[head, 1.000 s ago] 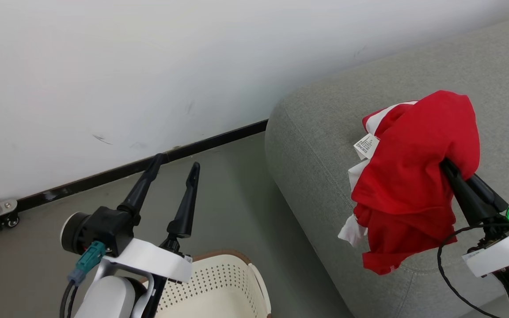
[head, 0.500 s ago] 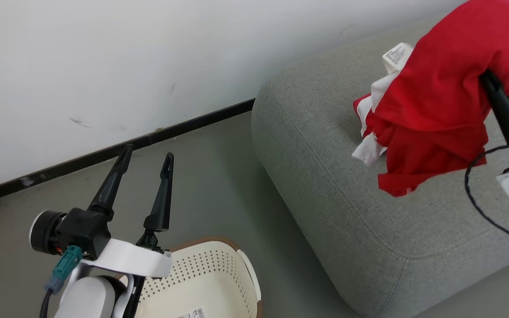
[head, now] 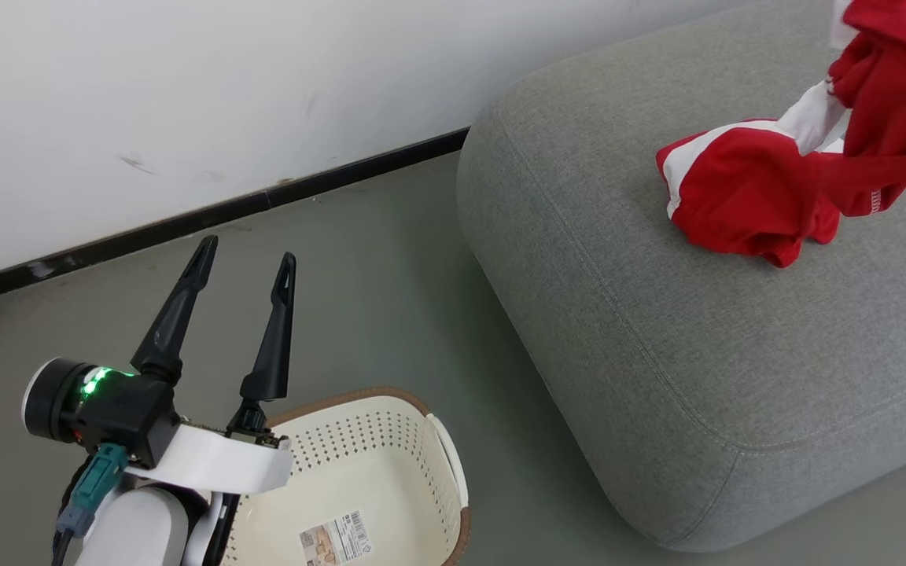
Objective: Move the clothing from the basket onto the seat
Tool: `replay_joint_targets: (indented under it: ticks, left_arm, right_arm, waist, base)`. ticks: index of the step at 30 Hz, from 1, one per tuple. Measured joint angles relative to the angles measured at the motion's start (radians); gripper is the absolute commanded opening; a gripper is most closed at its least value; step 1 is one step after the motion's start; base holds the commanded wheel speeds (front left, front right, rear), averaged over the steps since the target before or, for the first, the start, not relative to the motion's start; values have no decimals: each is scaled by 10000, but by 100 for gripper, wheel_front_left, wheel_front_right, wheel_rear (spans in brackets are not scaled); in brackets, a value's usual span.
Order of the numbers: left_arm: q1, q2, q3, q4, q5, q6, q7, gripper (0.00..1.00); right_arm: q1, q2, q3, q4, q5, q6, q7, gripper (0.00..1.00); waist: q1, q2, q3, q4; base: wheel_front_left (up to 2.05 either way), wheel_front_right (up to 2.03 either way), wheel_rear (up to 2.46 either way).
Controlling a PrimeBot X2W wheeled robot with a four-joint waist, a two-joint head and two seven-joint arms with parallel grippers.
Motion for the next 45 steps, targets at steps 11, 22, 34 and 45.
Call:
replay_joint_targets:
  ticks: [11, 22, 34, 45]
  left_arm:
    - [1, 244, 8, -232, 190, 71, 0, 100]
    - [-55, 353, -10, -378, 268, 69, 102, 100]
    - [-149, 587, -127, -817, 454, 54, 516, 100]
    - [-564, 665, -127, -1064, 570, -17, 713, 100]
  right_arm:
    - [-941, -324, -750, 1962, -353, 0, 520, 0]
    - [-1253, -548, -961, 3216, -500, -2, 594, 0]
    - [-1241, 395, -447, 3862, -648, -2, 318, 0]
    - [-1242, 1016, -192, 4470, -884, 0, 54, 0]
  waist:
    - [0, 0, 489, 409]
    - [0, 0, 1056, 725]
    - [0, 0, 1907, 986]
    - [0, 0, 2552, 1121]
  base:
    - [0, 0, 0]
    - [0, 0, 0]
    - [0, 0, 0]
    - [0, 0, 0]
